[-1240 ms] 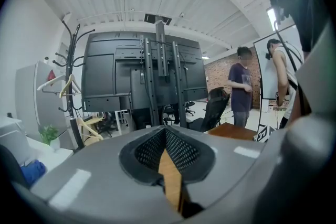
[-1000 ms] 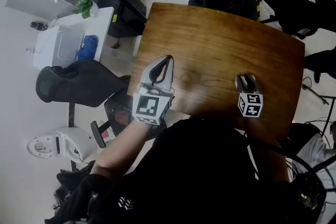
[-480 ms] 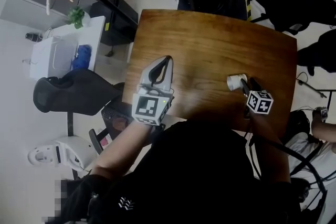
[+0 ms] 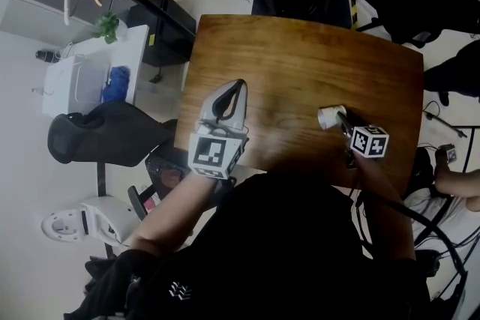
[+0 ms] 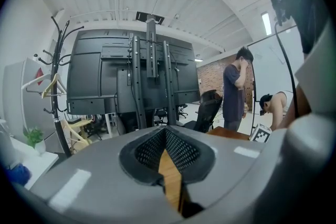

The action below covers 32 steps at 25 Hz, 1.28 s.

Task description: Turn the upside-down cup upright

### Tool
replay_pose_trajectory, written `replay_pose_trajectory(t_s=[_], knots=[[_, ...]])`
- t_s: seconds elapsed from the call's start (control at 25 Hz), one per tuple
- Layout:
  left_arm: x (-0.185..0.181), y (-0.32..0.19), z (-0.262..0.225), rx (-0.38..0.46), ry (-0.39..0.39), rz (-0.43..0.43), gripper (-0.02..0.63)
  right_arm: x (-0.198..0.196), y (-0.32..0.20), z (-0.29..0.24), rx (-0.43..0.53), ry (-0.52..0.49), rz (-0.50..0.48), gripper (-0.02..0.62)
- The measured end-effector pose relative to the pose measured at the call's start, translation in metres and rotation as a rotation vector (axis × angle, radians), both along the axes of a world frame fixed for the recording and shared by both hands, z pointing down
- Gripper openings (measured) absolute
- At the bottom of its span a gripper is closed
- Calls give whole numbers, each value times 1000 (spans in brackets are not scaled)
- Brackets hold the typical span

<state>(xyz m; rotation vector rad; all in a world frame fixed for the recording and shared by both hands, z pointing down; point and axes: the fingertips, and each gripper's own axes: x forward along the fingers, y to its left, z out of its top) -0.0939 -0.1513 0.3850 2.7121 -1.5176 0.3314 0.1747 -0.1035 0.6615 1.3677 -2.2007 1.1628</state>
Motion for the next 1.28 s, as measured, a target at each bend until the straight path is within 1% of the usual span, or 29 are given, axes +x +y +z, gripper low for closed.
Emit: replay_pose_trajectory(t_s=[0.08, 0.16, 0.28, 0.4, 0.56, 0.76, 1.04, 1.16, 1.28], knots=[[-1, 1, 1, -3, 5, -3, 0, -1, 2, -2, 6, 22, -12, 153], [-2, 2, 2, -5, 7, -3, 0, -3, 3, -6, 33, 67, -33, 138], [-4, 3, 4, -9, 10, -5, 0, -10, 3, -17, 86, 146, -82, 110], [-4, 4, 1, -1, 21, -4, 0, -18, 3, -26, 117, 200, -134, 89], [-7, 5, 1, 3, 42, -7, 0, -27, 5, -33, 127, 227, -177, 64], [-14, 6, 3, -1, 50, -15, 0, -36, 6, -41, 138, 248, -215, 49], [-13, 2, 2, 3, 66, -8, 0, -47, 6, -51, 147, 301, -252, 31], [-11, 1, 3, 1, 72, -3, 0, -50, 6, -54, 150, 323, -261, 11], [-11, 0, 4, 1, 78, -1, 0, -52, 8, -54, 143, 334, -271, 9]])
